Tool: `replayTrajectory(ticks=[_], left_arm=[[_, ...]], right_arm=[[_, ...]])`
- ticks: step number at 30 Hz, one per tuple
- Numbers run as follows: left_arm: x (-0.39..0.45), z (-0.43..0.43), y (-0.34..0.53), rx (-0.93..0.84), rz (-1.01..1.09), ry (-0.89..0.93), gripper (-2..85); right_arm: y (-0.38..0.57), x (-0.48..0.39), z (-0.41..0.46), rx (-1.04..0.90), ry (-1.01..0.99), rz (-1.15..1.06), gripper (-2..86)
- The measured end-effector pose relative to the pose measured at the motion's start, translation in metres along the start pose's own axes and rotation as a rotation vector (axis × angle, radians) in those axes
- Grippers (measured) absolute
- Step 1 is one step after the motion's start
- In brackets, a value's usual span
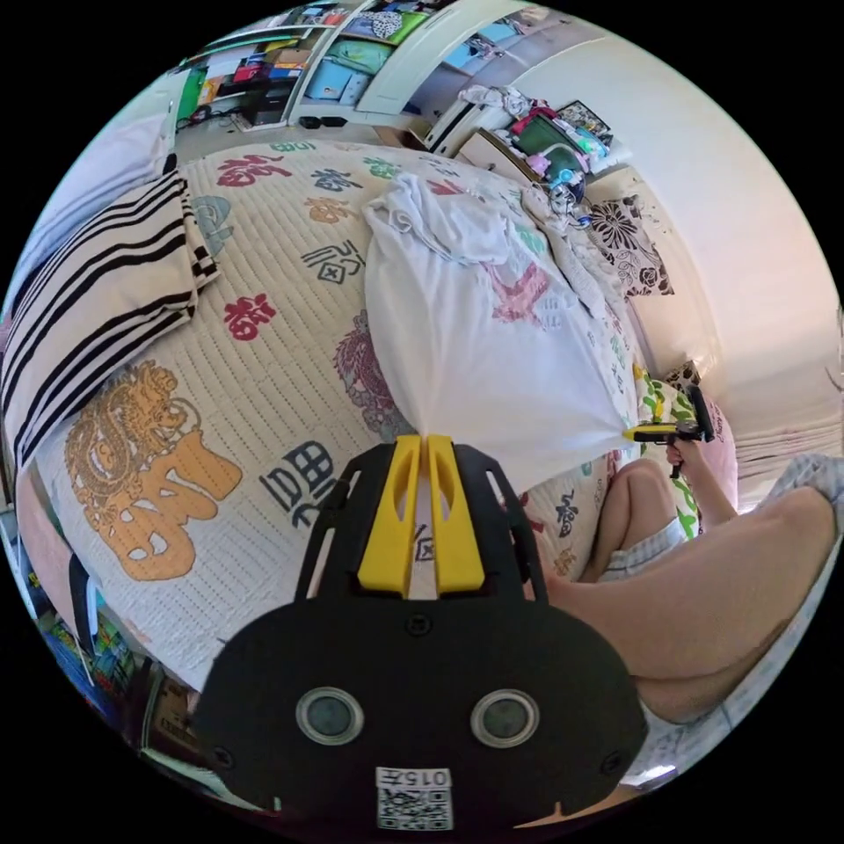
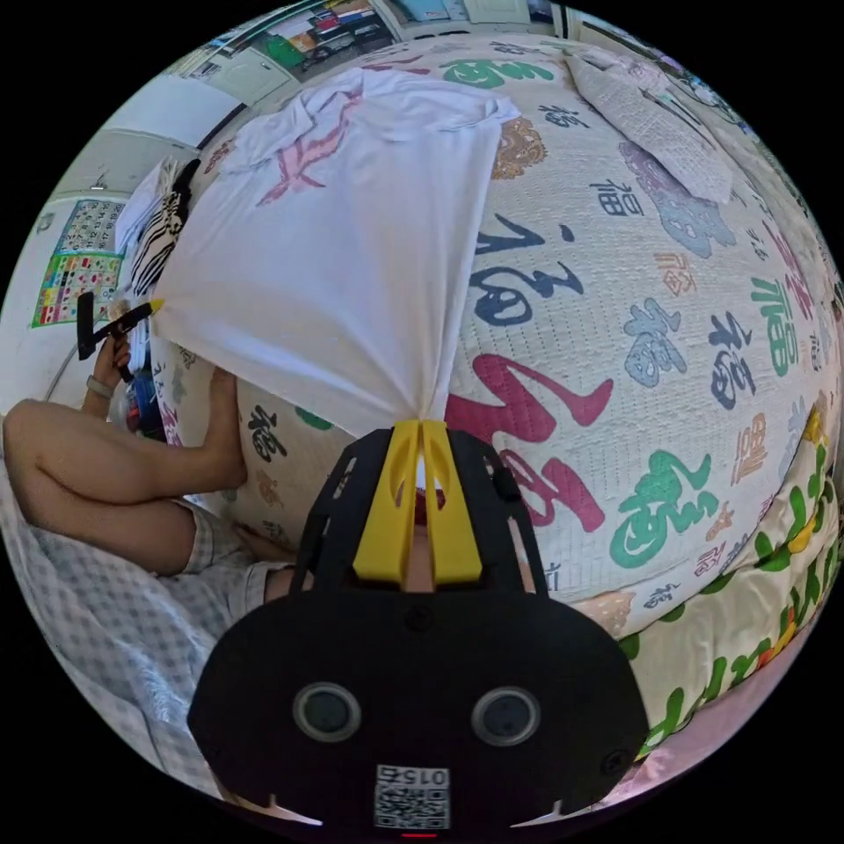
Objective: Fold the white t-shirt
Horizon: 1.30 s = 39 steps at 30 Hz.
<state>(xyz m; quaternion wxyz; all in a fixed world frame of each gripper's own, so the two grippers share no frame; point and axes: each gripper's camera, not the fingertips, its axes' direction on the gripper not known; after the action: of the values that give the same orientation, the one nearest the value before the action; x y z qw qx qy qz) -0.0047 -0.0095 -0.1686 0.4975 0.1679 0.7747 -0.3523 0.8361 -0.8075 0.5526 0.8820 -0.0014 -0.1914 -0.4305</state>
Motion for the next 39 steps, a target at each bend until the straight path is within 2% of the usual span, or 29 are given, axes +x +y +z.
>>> replayTrajectory(ticks=[2,4,5,7,9,12,14,18,21,23,25,27,28,30,32,35,39], left_arm=[[-0.001,0.009,-0.006,-0.058,0.012,-0.051,1.6],[-0.003,0.018,-0.013,-0.127,0.017,-0.100,3.8],[-0.006,0.016,-0.021,-0.147,0.008,-0.113,5.2],[-0.004,-0.002,-0.037,-0.086,0.012,-0.126,6.8],[0.019,-0.027,-0.075,0.038,0.121,-0.182,9.0],[0.061,-0.018,-0.147,0.112,0.307,-0.221,11.2],[0.085,0.010,-0.191,0.095,0.404,-0.222,11.1],[0.127,0.096,-0.267,-0.084,0.651,-0.375,4.5],[0.125,0.125,-0.305,-0.143,0.706,-0.467,1.3],[0.116,0.115,-0.328,-0.151,0.695,-0.362,0.3],[0.100,0.082,-0.348,-0.006,0.622,-0.315,-0.1],[0.065,0.027,-0.377,0.256,0.456,-0.213,-0.2],[0.056,0.016,-0.384,0.304,0.419,-0.194,-0.2],[0.024,-0.006,-0.409,0.443,0.289,-0.236,0.4],[0.000,-0.006,-0.424,0.473,0.198,-0.258,2.0],[-0.033,0.009,-0.441,0.349,0.139,-0.095,9.4],[-0.042,0.020,-0.425,0.258,0.164,0.149,14.5]], right_arm=[[-0.010,0.002,0.000,-0.041,-0.016,-0.008,3.0],[-0.024,0.006,-0.002,-0.092,0.062,0.008,5.1],[-0.035,0.006,-0.013,-0.058,0.105,-0.005,5.5],[-0.054,0.005,-0.040,0.059,0.133,-0.032,6.1],[-0.095,0.001,-0.072,0.208,0.140,-0.073,8.0],[-0.169,-0.014,-0.093,0.303,0.127,-0.166,9.9],[-0.219,-0.023,-0.093,0.325,0.165,-0.190,10.7],[-0.315,-0.031,-0.076,0.222,0.090,-0.197,10.5],[-0.357,-0.029,-0.060,0.097,0.218,-0.195,6.6],[-0.365,-0.021,-0.072,0.112,0.198,-0.201,3.0],[-0.364,-0.003,-0.097,0.193,0.166,-0.155,1.0],[-0.358,0.034,-0.136,0.321,0.108,-0.038,0.3],[-0.357,0.043,-0.144,0.346,0.112,-0.002,0.3],[-0.354,0.080,-0.170,0.416,0.150,0.153,0.5],[-0.357,0.103,-0.178,0.398,0.138,0.243,1.3],[-0.367,0.121,-0.185,0.359,0.149,0.322,4.4],[-0.402,0.099,-0.201,0.446,0.237,0.205,8.6]])
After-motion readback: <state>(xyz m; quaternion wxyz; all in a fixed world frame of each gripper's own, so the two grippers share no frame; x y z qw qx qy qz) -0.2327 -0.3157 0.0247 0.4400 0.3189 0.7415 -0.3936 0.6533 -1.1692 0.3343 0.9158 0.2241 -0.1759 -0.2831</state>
